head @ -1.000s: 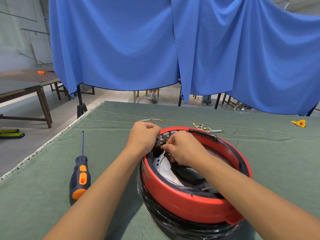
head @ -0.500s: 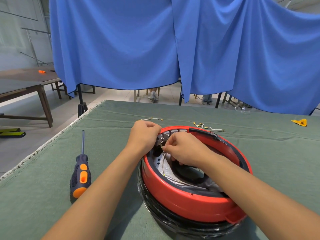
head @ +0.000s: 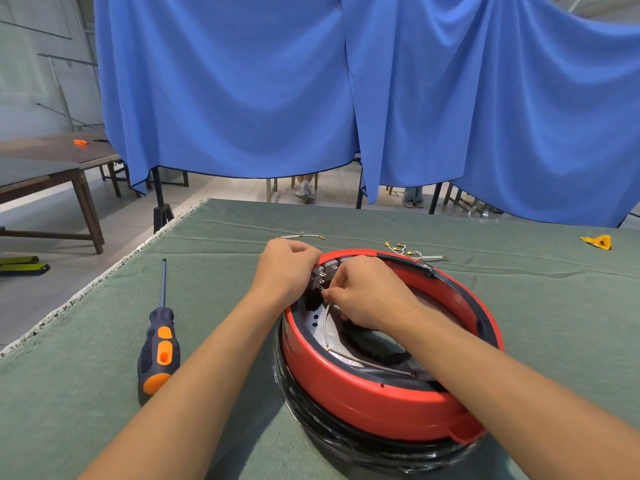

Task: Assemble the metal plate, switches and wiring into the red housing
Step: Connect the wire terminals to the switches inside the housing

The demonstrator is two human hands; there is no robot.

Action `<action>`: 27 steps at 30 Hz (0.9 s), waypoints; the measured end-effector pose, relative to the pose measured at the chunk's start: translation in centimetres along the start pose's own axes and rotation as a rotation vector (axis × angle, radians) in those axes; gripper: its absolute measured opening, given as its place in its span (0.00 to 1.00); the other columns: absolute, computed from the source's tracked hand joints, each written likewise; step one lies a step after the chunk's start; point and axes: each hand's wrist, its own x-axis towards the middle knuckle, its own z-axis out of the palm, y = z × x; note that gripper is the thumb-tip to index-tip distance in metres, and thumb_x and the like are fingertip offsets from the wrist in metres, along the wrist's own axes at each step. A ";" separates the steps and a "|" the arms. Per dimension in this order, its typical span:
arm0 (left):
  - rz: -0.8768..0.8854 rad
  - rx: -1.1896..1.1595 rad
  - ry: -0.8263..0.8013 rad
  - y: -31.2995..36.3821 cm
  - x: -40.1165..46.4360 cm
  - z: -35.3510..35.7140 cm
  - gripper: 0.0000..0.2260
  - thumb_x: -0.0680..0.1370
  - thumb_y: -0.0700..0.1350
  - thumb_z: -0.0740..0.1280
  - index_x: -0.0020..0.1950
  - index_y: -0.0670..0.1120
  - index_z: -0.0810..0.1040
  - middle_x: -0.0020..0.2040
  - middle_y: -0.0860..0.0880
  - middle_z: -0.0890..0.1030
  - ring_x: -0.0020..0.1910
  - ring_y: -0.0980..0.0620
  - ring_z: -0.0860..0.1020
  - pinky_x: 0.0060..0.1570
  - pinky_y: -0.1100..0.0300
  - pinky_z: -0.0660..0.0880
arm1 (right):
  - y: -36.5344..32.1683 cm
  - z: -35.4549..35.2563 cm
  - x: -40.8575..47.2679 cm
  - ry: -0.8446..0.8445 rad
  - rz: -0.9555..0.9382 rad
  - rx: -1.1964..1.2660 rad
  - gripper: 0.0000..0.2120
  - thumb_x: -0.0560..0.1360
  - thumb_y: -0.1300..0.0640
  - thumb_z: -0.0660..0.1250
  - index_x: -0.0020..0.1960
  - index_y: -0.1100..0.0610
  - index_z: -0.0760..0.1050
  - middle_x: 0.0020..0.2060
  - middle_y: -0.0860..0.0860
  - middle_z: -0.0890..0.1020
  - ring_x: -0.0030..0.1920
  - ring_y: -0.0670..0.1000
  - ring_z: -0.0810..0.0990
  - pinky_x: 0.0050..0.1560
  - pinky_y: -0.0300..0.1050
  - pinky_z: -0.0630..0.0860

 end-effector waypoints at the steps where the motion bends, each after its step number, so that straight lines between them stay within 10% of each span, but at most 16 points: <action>1: 0.001 0.000 0.001 0.0 0.0 0.0 0.09 0.72 0.38 0.63 0.41 0.37 0.83 0.40 0.36 0.83 0.37 0.46 0.79 0.48 0.47 0.78 | 0.0 0.0 0.0 0.008 -0.001 -0.004 0.13 0.75 0.49 0.67 0.38 0.57 0.82 0.33 0.53 0.83 0.42 0.55 0.81 0.48 0.49 0.78; 27: 0.061 0.135 0.060 -0.1 0.2 0.1 0.09 0.70 0.38 0.63 0.40 0.35 0.82 0.33 0.43 0.74 0.35 0.52 0.68 0.41 0.50 0.76 | -0.1 0.6 0.2 0.051 -0.004 -0.063 0.12 0.76 0.51 0.65 0.37 0.56 0.76 0.34 0.53 0.77 0.41 0.57 0.77 0.39 0.45 0.71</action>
